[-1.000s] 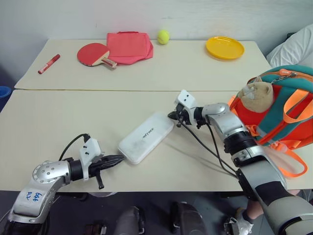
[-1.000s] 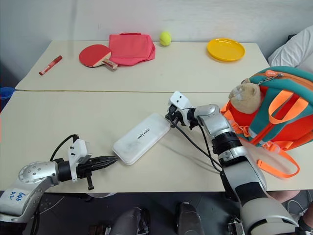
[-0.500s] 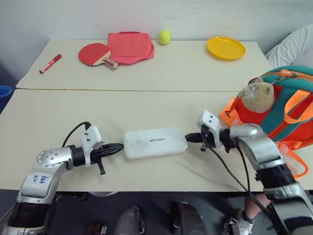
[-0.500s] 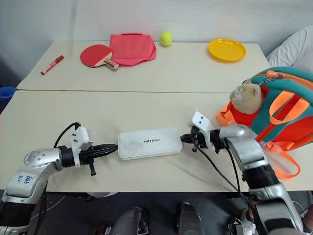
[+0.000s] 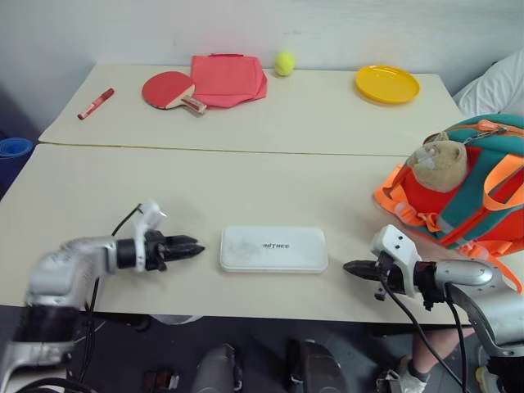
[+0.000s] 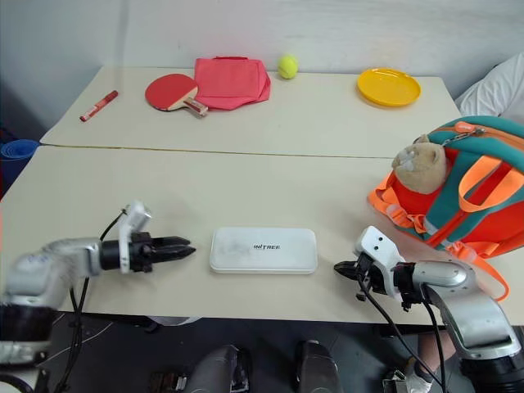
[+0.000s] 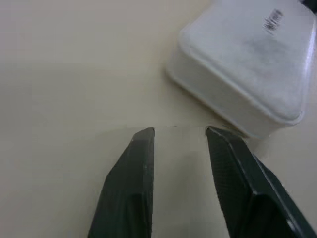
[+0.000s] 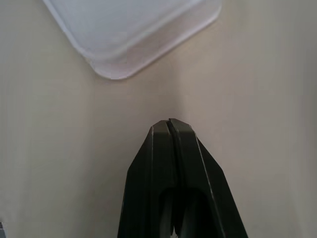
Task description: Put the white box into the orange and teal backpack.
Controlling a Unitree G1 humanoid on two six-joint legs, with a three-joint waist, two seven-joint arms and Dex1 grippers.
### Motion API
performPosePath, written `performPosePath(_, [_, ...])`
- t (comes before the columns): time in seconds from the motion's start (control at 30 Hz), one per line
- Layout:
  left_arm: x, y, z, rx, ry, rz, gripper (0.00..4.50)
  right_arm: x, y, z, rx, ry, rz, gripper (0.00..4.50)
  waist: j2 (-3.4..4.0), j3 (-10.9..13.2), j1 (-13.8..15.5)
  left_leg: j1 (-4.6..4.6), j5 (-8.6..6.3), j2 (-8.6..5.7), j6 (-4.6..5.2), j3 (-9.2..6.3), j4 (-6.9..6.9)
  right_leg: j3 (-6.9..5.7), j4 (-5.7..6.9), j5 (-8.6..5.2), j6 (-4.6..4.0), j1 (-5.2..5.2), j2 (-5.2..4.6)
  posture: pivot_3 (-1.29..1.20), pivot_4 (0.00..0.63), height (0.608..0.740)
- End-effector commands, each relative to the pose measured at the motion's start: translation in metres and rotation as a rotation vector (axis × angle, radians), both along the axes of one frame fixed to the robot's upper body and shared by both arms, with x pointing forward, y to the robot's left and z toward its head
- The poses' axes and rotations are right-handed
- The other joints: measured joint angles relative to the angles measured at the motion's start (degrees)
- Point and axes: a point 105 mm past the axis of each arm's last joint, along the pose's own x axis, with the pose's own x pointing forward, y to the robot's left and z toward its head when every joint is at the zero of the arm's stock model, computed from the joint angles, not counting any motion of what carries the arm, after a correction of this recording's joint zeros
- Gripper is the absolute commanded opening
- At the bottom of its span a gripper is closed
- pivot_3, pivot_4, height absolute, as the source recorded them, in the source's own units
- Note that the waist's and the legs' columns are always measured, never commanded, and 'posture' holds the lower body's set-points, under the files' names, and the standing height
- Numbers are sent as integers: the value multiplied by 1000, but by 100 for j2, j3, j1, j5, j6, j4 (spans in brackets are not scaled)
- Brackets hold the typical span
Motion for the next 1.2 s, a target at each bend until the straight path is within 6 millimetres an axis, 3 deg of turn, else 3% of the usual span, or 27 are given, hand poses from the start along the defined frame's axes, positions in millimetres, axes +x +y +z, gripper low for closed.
performPosePath(0.03, [-5, -2, 21, -93, 239, 7, 3134, 2, -1, 9, -29, -72, 24, 0, -5, 2, 4, -1, 1, -1, -1, -2, 2, -2, 0, 0, 0, 0, 4, 0, 150, 740])
performPosePath(0.17, [-5, -12, 11, -51, 376, 2, 4379, 7, 6, 5, -35, -103, 62, 0, -4, 2, -6, 4, 1, -9, -2, 9, -2, 11, 2, 0, 1, 6, 2, 0, 150, 740])
performPosePath(0.2, [-4, -17, 10, -61, 398, -6, 4446, 9, 9, 3, -37, -113, 83, 0, -7, 3, -7, 4, 1, -8, -2, 15, -1, 13, 4, 0, 1, 4, 7, 0, 150, 740])
performPosePath(0.47, [7, -39, -1, -98, 456, -16, 4446, 31, 34, -2, -24, -161, 135, 0, -18, -3, 6, 17, 3, 4, -5, 24, 13, 36, 0, 1, 2, 8, 19, 0, 150, 740])
performPosePath(0.77, [6, -71, -1, -183, 496, -111, 4446, 37, 62, 5, 22, -186, 199, 0, -20, -4, 8, 17, 4, 4, -8, 24, 15, 36, 4, 1, 2, 8, 12, 0, 150, 740])
performPosePath(1.0, [0, -82, 1, -228, 498, -163, 4446, 34, 64, 9, 47, -187, 200, 0, -20, -4, 5, 13, 4, -6, -6, 23, 16, 34, 4, 1, 2, 7, -1, 0, 150, 740])
performPosePath(1.1, [0, -84, 2, -241, 496, -167, 3868, 31, 64, 7, 72, -195, 191, 0, -20, -4, 4, 13, 4, -6, -5, 23, 14, 33, 4, 1, 2, 6, -1, 0, 150, 740])
performPosePath(1.2, [-2, -85, 3, -252, 495, -178, 2927, 28, 58, 6, 91, -217, 158, 0, -20, -4, 2, 12, 4, -6, -5, 22, 14, 32, 4, 1, 2, 6, 0, 0, 150, 740])
